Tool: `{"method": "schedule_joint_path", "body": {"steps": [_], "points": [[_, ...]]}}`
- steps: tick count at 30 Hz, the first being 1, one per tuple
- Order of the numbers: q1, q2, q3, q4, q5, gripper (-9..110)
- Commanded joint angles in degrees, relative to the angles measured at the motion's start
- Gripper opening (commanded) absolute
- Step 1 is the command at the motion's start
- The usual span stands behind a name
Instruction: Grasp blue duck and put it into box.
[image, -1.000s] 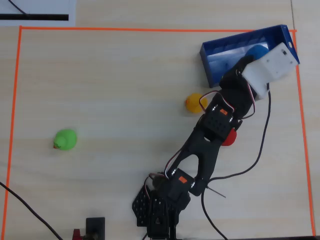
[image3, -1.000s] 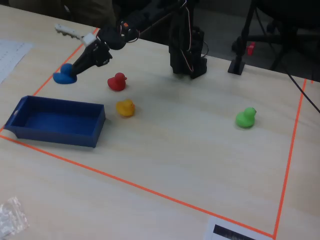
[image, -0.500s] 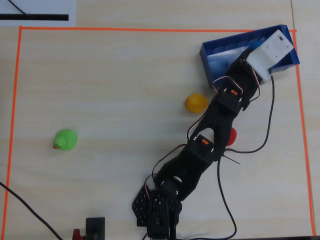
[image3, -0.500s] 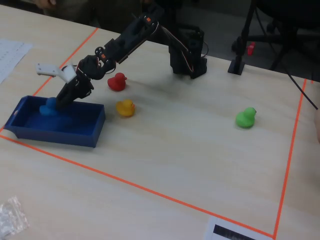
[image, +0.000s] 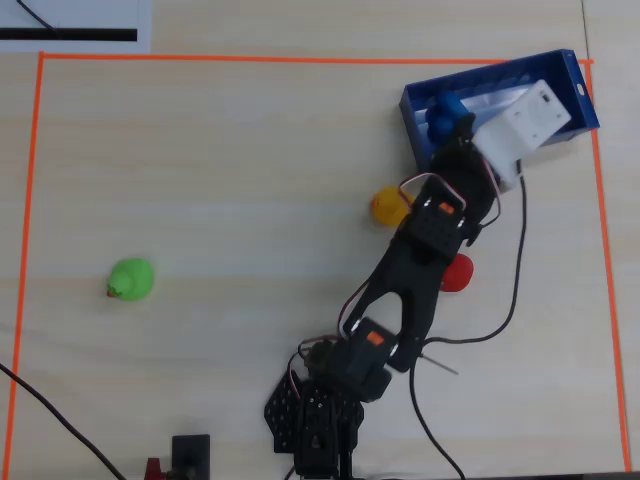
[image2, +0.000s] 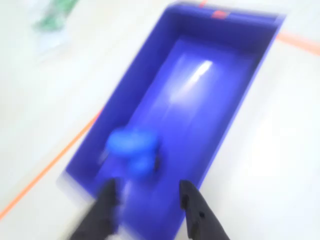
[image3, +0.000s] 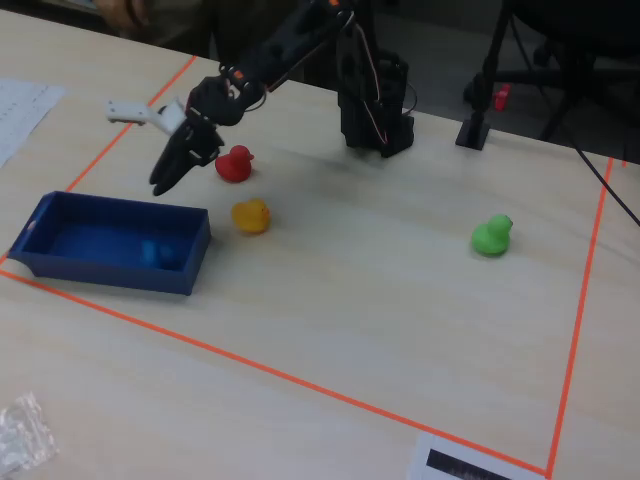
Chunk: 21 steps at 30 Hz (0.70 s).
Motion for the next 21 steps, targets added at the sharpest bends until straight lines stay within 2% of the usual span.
{"method": "schedule_joint_path", "body": {"steps": [1,7,12,15,18,21], "points": [[-6.68,29.53,19.51,10.72,0.35,0],[-18.02,57.48,46.67,19.86,1.32,0],[-23.47,77.52,61.70,31.20,1.85,0],[-24.26,86.13,68.20,36.39,1.23,0],[-25.31,93.25,68.20,47.81,1.23,0],[-26.19,94.57,68.20,54.14,-2.11,0]]}}
